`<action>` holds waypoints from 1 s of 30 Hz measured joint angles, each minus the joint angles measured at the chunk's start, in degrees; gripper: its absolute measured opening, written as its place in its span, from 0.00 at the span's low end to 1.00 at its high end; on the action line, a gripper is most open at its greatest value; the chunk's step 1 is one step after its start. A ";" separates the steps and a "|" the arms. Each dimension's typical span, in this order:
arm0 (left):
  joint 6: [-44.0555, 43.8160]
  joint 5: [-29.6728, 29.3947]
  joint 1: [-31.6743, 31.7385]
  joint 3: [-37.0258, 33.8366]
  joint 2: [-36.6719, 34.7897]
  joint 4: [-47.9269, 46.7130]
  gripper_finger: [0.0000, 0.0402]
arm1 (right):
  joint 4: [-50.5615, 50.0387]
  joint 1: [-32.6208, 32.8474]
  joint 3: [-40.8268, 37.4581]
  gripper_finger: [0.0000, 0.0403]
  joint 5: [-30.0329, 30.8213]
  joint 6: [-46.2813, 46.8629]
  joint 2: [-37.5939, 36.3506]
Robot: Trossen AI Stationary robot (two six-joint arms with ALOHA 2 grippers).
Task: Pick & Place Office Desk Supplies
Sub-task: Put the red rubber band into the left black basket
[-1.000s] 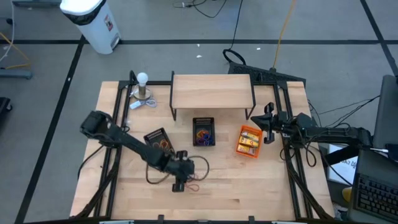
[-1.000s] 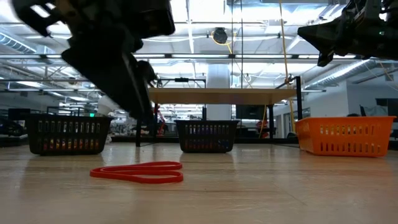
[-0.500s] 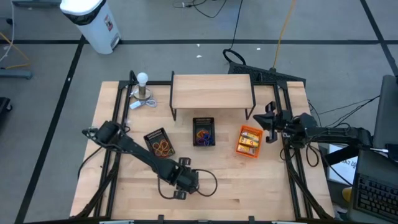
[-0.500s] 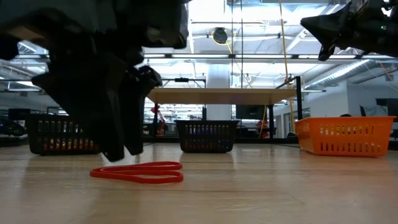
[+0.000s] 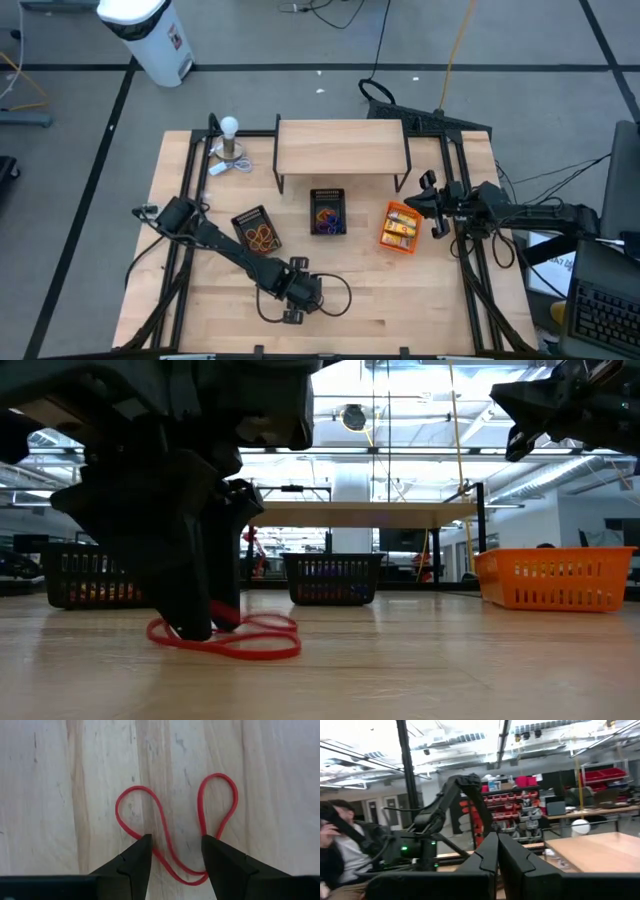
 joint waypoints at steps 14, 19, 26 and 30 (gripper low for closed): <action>1.05 0.40 0.42 -0.37 -1.16 -0.25 0.03 | 0.95 6.70 0.00 0.01 2.25 -0.18 3.29; 3.63 -1.02 0.44 -0.82 -5.49 -1.32 0.01 | 1.16 9.74 0.00 0.01 6.49 -0.63 3.55; 11.23 -6.71 -1.02 -0.57 -17.89 0.14 0.00 | 1.59 13.07 0.00 0.01 10.92 -3.19 3.81; 15.05 -9.71 -1.46 -1.45 -26.59 1.29 0.00 | 2.67 13.93 0.00 0.01 11.05 -3.58 3.92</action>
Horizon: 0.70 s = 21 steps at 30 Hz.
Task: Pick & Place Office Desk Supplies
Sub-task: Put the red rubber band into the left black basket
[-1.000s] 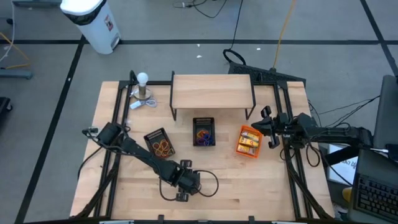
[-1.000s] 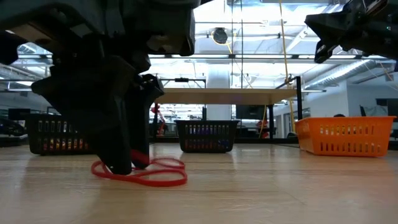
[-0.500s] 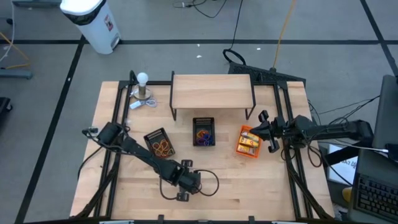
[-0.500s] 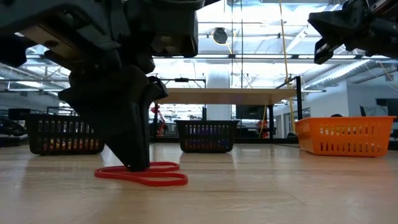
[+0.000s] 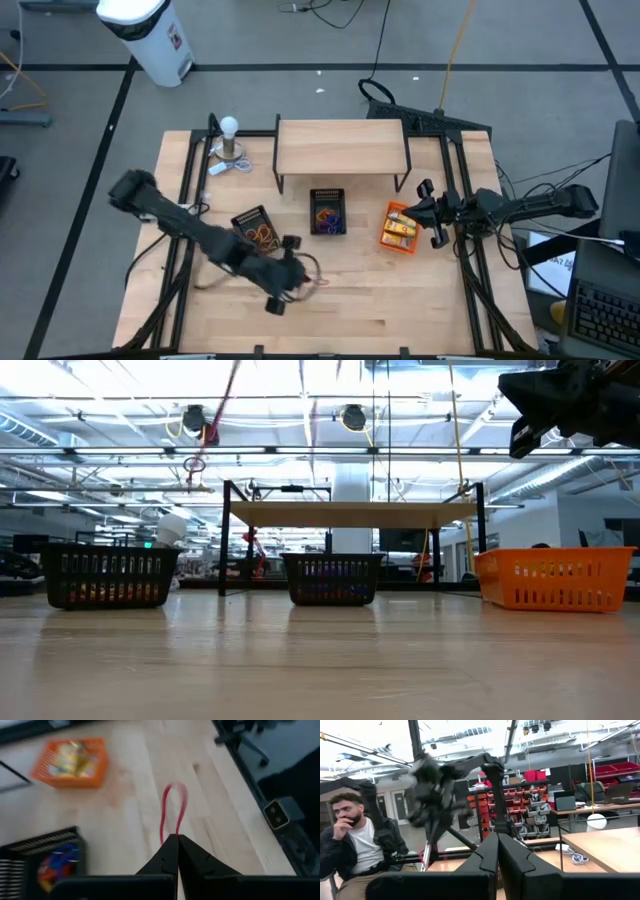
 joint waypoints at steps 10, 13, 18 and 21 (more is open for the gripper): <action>2.78 -8.80 -2.66 -11.24 -22.64 1.53 0.00 | 0.23 1.94 0.00 0.01 -0.02 -1.42 0.50; 3.66 -11.43 -3.67 -17.65 -31.19 4.87 0.00 | 0.63 2.11 0.00 0.01 0.09 -1.99 0.63; 4.36 -15.24 -4.01 -30.05 -45.75 11.21 0.00 | 2.02 2.04 0.00 0.01 1.54 -2.82 0.65; 3.56 -19.86 -3.92 -36.00 -53.76 11.70 0.00 | 3.84 1.96 0.00 0.01 1.55 -4.32 0.63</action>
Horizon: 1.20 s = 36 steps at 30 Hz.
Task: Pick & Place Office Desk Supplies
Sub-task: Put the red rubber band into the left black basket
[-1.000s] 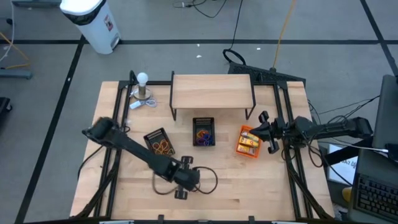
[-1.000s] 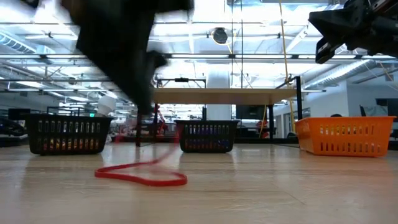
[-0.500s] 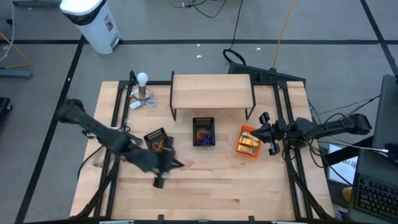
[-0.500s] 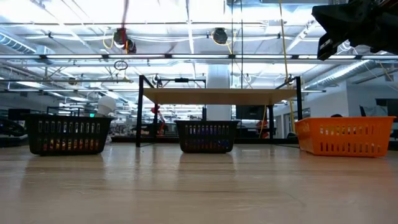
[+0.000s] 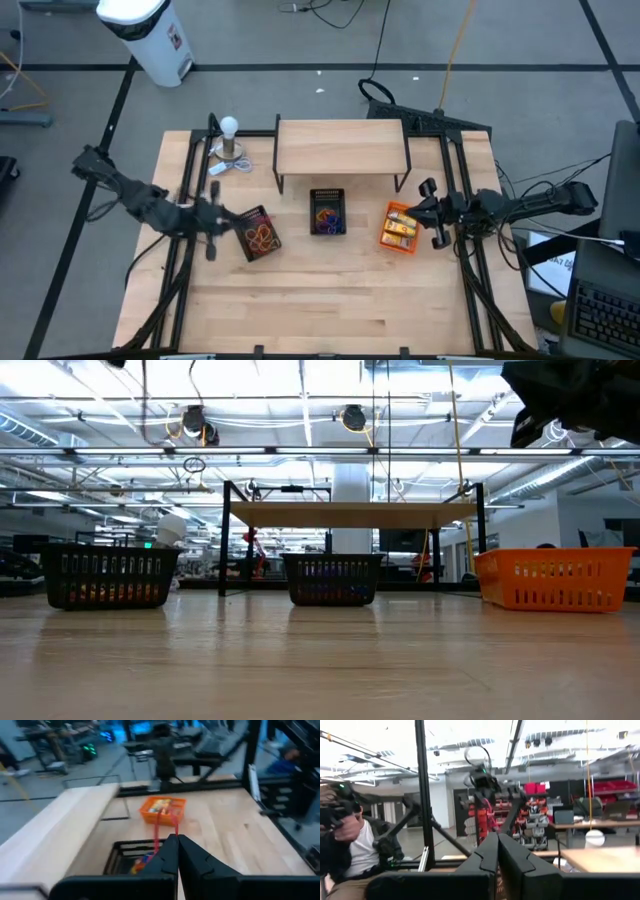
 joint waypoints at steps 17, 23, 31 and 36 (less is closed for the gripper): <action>5.97 0.18 -0.01 -14.51 -29.81 -1.80 0.00 | 0.51 0.28 0.00 0.01 0.07 -3.23 1.10; 6.78 -0.33 -0.01 -17.62 -35.36 -3.20 0.00 | 0.65 0.26 0.00 0.01 0.09 -4.67 2.28; 8.04 -0.31 -0.01 -21.44 -36.35 6.71 0.00 | 0.70 0.26 -0.02 0.01 0.11 -6.20 2.69; 10.56 -0.27 -0.01 -27.54 -36.00 14.63 0.00 | 1.11 0.26 -0.01 0.01 0.05 -6.22 2.67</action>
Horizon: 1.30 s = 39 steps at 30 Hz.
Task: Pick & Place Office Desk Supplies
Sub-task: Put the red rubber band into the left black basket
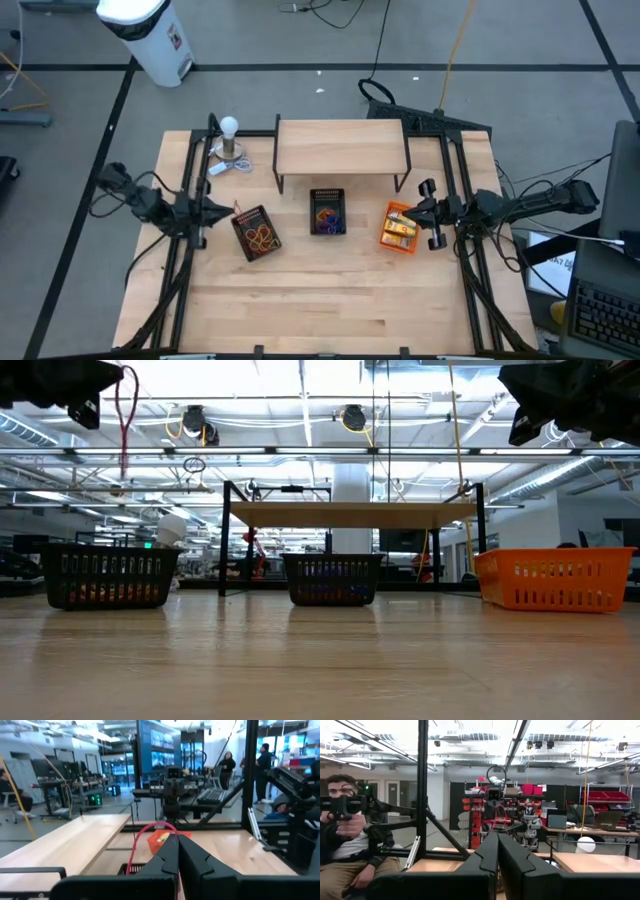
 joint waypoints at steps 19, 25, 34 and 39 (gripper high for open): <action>1.11 -1.54 0.00 1.81 2.10 5.13 0.00 | -0.02 0.00 -0.01 0.01 -0.14 0.02 0.02; -6.99 -6.54 0.02 11.78 11.63 -5.13 0.00 | -0.02 0.00 0.00 0.01 -0.14 0.02 0.02; -21.14 -8.80 0.00 13.99 26.91 -8.28 0.00 | -0.03 0.00 0.00 0.01 -0.12 -0.39 0.02; -28.28 -8.98 0.00 14.00 30.90 -10.66 0.00 | -0.04 0.00 0.00 0.01 -0.12 -0.24 0.02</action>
